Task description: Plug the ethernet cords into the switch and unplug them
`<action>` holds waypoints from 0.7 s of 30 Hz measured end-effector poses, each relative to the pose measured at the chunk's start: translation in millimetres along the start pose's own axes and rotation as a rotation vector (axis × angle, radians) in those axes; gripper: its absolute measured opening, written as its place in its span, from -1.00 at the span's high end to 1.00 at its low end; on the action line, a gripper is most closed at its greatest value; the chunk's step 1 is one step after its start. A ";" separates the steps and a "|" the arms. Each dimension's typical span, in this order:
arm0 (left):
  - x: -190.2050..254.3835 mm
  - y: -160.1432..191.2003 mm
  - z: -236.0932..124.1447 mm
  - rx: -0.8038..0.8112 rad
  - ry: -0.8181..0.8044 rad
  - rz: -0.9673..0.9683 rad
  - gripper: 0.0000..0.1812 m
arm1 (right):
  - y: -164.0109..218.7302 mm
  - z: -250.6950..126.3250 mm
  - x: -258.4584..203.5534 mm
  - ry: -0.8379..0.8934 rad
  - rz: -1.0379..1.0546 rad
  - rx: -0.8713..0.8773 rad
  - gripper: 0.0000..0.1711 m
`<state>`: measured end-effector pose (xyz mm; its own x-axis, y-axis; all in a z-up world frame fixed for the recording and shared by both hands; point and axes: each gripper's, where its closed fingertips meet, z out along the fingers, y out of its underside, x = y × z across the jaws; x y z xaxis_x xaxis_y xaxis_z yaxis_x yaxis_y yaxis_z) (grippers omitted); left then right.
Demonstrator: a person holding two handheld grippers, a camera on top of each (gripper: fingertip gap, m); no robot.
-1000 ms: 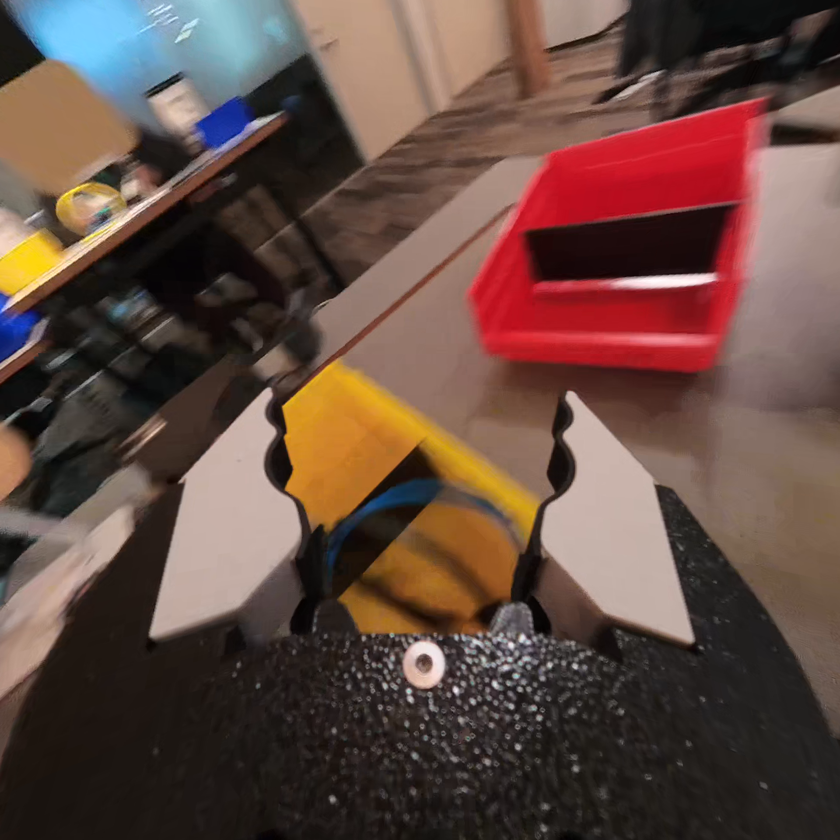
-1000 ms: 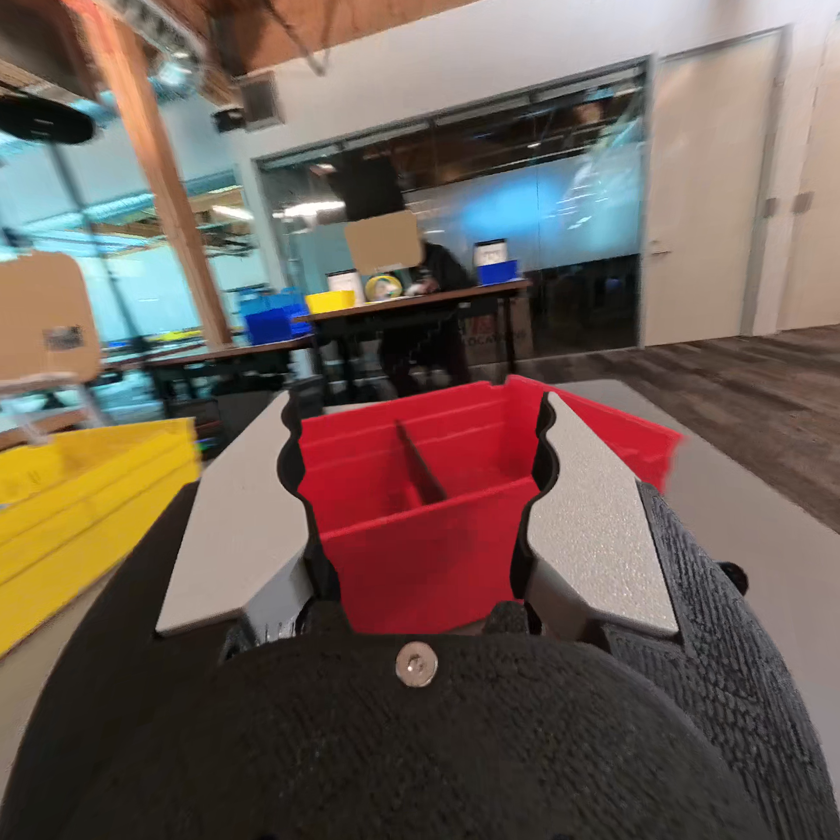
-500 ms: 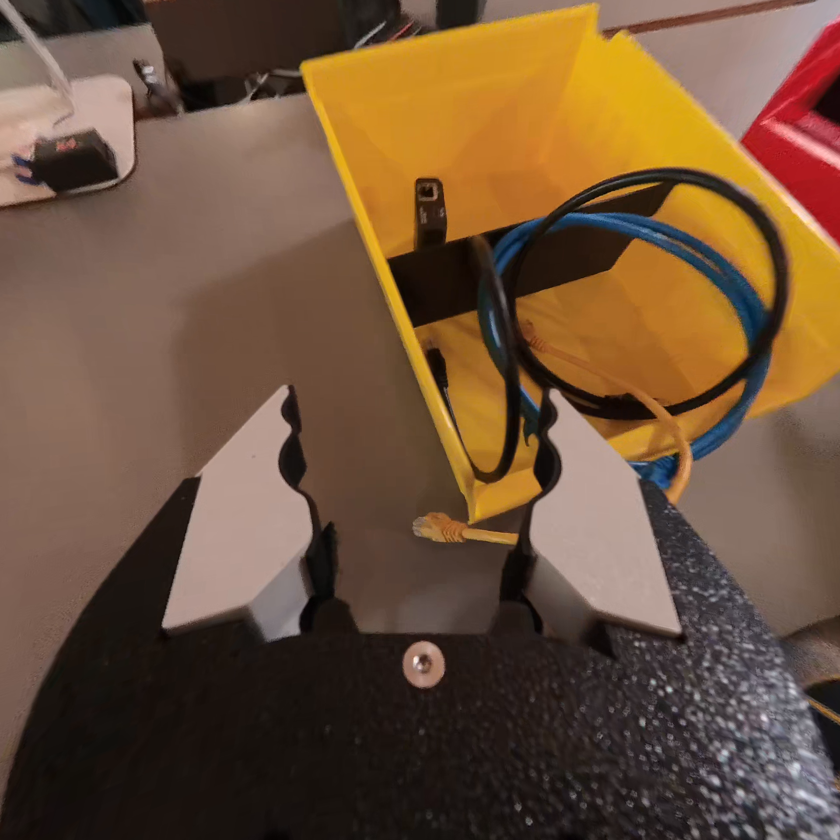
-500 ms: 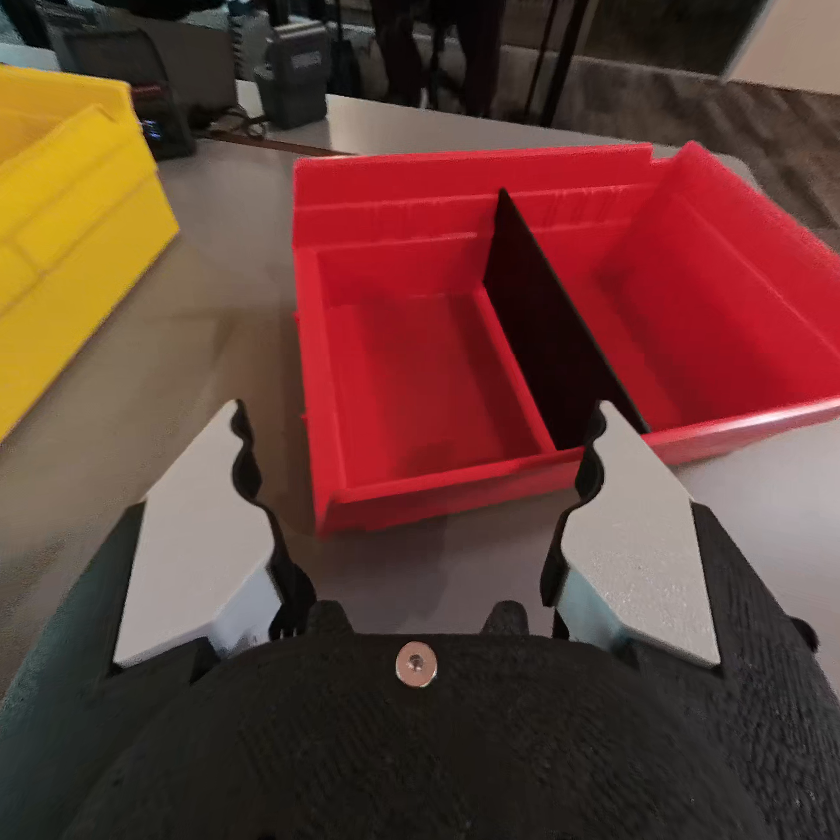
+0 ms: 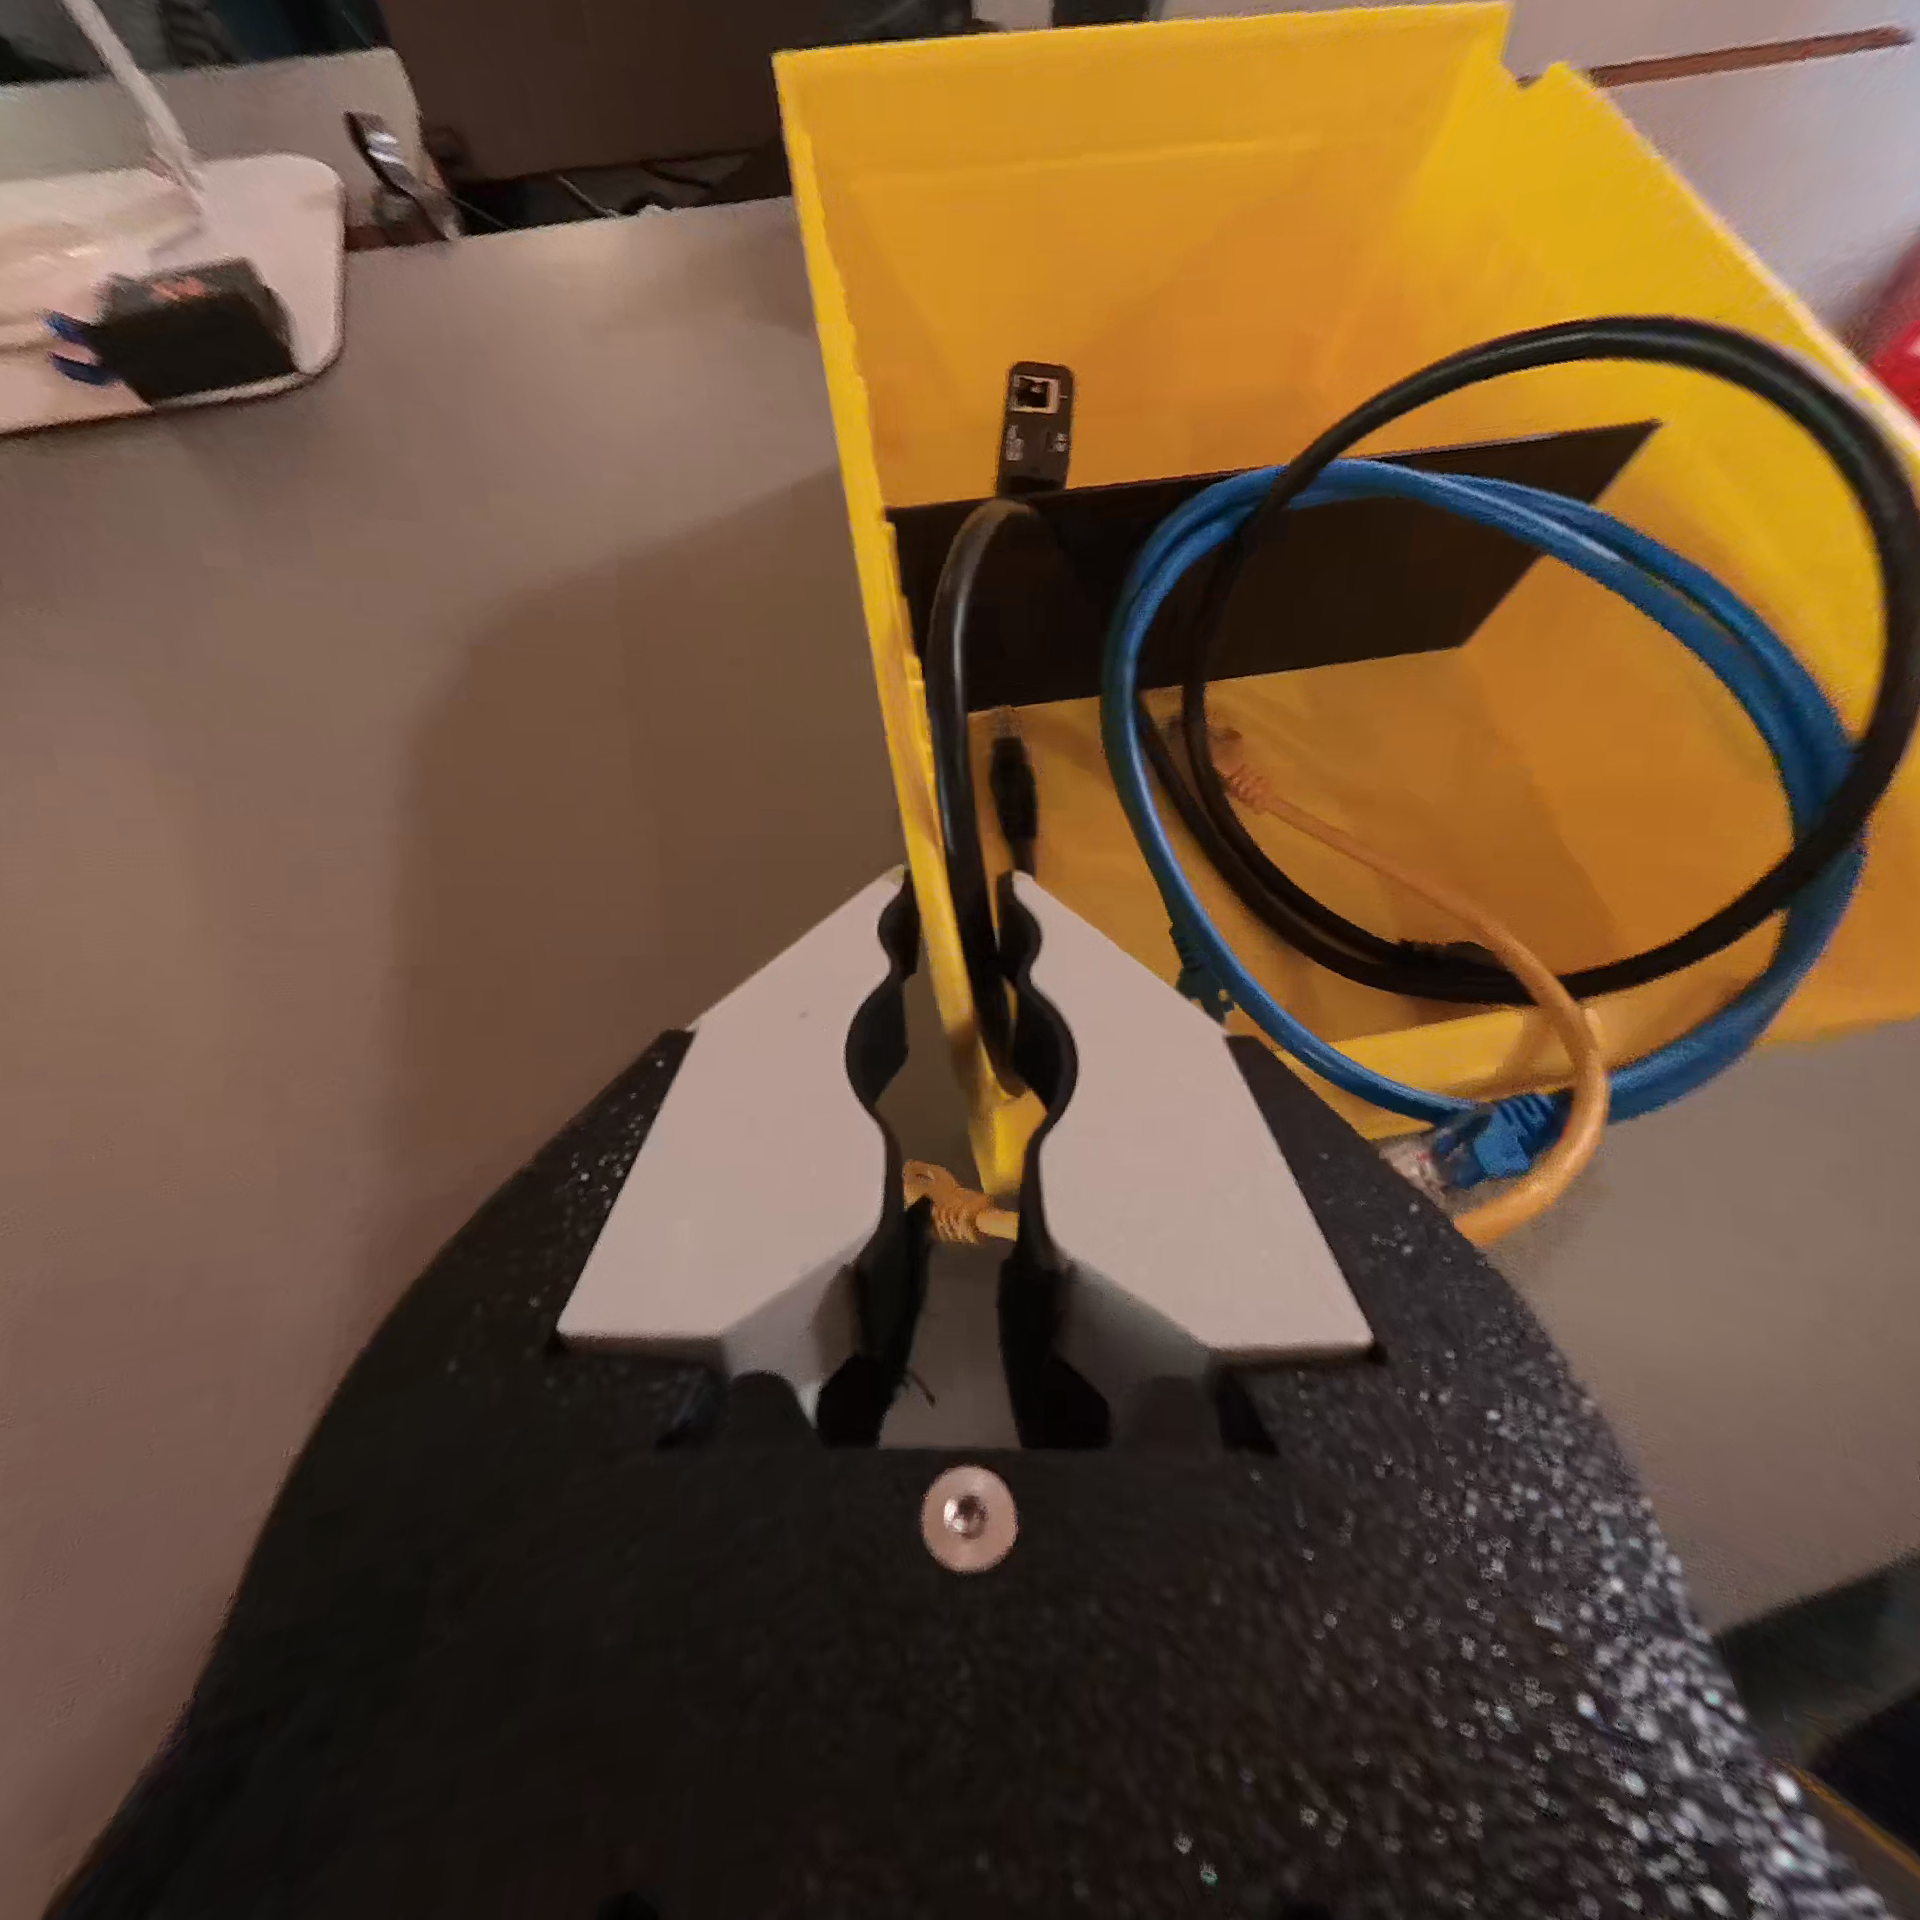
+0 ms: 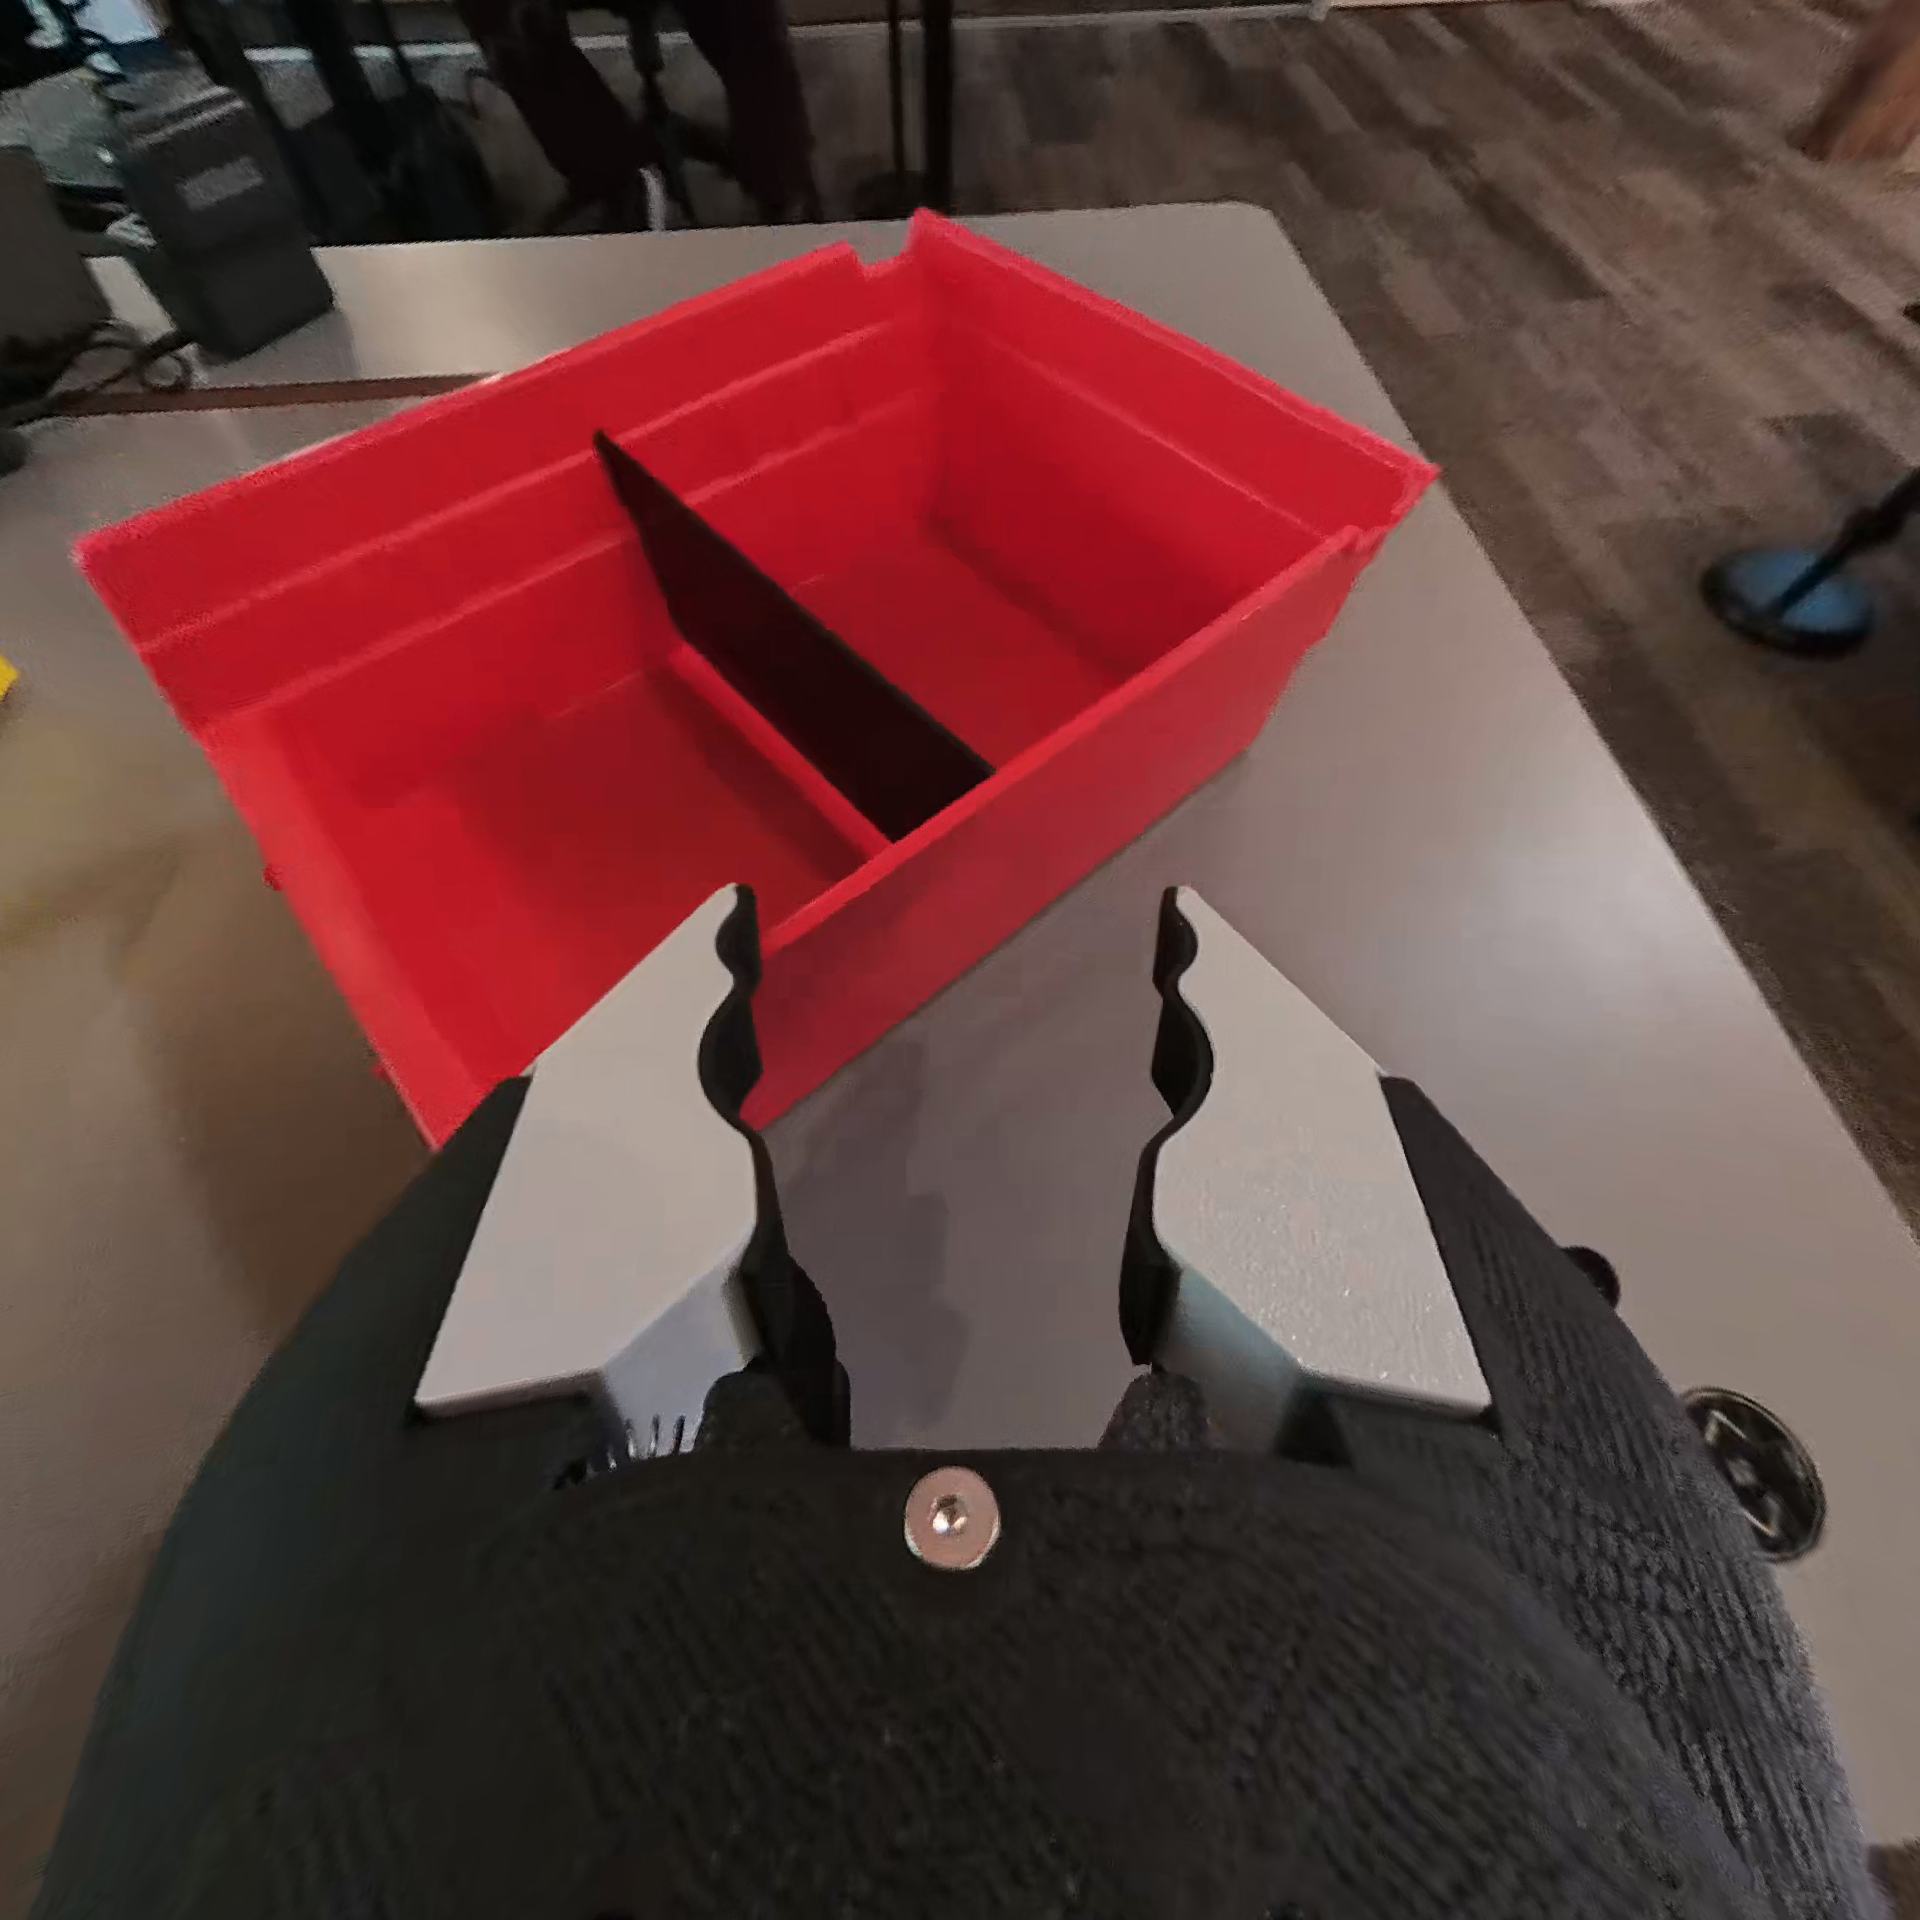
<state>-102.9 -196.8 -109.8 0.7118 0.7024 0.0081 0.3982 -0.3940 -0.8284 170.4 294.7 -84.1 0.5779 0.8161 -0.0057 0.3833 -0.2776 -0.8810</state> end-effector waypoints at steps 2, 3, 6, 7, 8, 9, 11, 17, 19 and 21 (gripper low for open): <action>-8.0 0.0 1.7 0.000 -0.067 0.033 0.87 | -6.9 -1.3 -22.6 -0.075 -0.022 0.030 -0.09; -9.9 2.0 3.9 -0.013 -0.083 0.043 0.87 | -10.3 -2.1 -41.6 -0.141 -0.029 0.045 -0.22; -10.9 14.1 14.2 -0.078 -0.081 0.047 0.86 | 0.5 5.1 -62.1 -0.112 -0.163 -0.011 -0.39; -10.5 15.8 16.4 -0.084 -0.073 0.047 0.93 | 8.0 10.4 -56.4 -0.061 -0.208 -0.052 -0.38; -10.9 15.3 17.1 -0.076 -0.072 0.048 0.94 | 16.6 15.2 -49.4 -0.030 -0.218 -0.099 -0.34; -12.8 15.0 17.0 -0.071 -0.080 0.050 0.95 | 24.1 18.8 -44.9 -0.031 -0.194 -0.139 -0.34; -18.9 14.3 16.7 -0.056 -0.103 0.046 0.95 | 30.1 21.5 -40.9 -0.081 -0.112 -0.162 -0.15; -48.1 20.5 3.3 -0.037 -0.116 -0.076 0.97 | 29.1 13.5 20.6 0.093 -0.129 -0.133 0.83; -63.1 25.4 -4.7 -0.039 -0.154 -0.088 0.97 | 28.5 13.4 35.3 0.101 -0.097 -0.137 0.92; -78.1 31.0 -13.3 -0.042 -0.195 -0.100 0.97 | 26.9 16.5 43.6 0.086 -0.059 -0.146 0.93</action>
<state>-138.4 -271.8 -128.6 0.5440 0.8388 -0.0225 0.4881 -0.3382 -0.8046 194.1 331.2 -115.8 0.6082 0.7887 0.0897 0.5151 -0.3061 -0.8006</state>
